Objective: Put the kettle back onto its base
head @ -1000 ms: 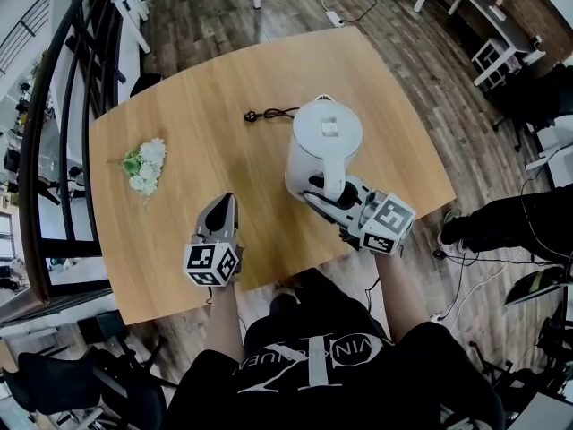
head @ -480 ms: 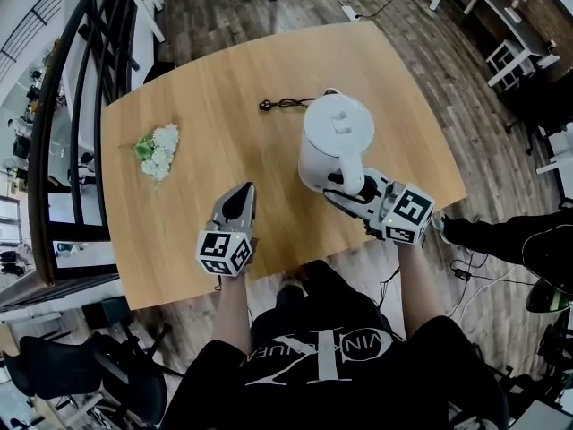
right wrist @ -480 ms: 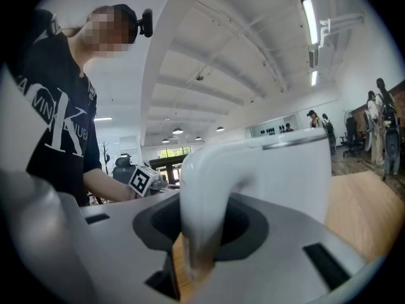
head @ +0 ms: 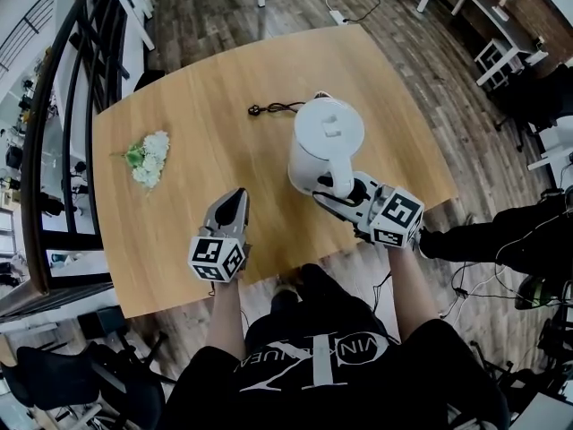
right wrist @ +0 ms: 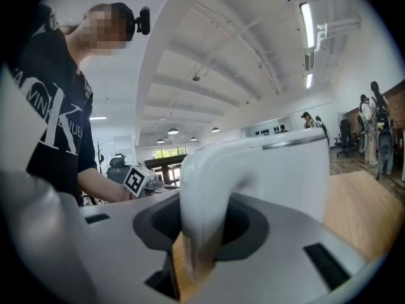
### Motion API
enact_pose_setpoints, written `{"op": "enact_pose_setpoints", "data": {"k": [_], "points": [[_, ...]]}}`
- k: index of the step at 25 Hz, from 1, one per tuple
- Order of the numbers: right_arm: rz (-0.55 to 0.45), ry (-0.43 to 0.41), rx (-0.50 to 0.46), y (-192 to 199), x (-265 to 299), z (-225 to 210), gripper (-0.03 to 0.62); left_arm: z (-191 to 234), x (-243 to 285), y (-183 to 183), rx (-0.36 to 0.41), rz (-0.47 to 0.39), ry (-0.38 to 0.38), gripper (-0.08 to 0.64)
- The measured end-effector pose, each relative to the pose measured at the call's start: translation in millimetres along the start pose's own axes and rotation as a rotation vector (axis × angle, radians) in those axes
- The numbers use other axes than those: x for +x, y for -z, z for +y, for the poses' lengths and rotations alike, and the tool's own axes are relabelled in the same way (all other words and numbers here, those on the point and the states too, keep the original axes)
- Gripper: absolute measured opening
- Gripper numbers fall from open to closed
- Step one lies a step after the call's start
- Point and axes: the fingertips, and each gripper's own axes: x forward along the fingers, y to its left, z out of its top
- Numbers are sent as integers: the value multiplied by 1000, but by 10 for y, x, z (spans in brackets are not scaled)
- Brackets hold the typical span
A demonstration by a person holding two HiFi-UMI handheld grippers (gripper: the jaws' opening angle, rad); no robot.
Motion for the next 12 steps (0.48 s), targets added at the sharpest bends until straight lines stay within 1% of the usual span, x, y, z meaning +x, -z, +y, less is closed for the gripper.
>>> {"op": "enact_pose_setpoints", "data": {"k": [7, 12], "points": [[-25, 35, 9, 0, 52, 34, 124, -24, -7, 14, -3, 2, 21, 11], [-47, 112, -4, 9, 150, 92, 123, -79, -1, 26, -1, 11, 36, 11]]}}
